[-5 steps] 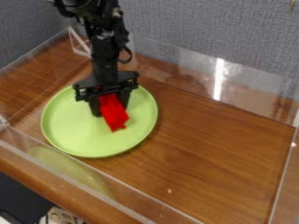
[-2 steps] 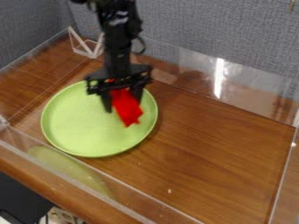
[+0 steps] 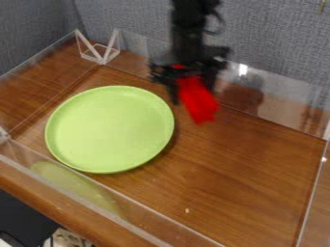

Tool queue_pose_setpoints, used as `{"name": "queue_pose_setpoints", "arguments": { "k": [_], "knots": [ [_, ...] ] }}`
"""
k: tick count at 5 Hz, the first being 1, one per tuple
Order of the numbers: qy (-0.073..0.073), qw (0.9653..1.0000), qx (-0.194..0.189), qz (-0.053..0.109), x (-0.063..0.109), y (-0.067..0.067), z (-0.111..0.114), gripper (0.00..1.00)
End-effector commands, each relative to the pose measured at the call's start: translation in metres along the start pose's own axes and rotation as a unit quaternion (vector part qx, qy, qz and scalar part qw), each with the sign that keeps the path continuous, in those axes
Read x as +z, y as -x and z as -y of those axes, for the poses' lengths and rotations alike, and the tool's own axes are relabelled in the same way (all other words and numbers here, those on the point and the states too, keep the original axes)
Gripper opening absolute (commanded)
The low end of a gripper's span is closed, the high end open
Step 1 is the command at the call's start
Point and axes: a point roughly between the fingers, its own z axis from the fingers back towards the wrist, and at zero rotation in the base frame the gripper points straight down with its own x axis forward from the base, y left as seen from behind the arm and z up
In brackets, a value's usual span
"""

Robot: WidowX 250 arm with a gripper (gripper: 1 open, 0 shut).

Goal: Put the red object on the right side

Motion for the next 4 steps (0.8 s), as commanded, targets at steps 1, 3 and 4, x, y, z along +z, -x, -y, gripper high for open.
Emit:
{"name": "queue_pose_setpoints", "arguments": {
  "k": [1,3,4],
  "knots": [
    [0.001,0.9999,-0.006,0.009,-0.022,0.027,0.035,0.0],
    [0.003,0.9968,-0.08,0.001,-0.03,0.049,0.033,0.0],
    [0.001,0.9943,-0.107,-0.005,-0.037,0.05,0.03,0.0]
  ]
}}
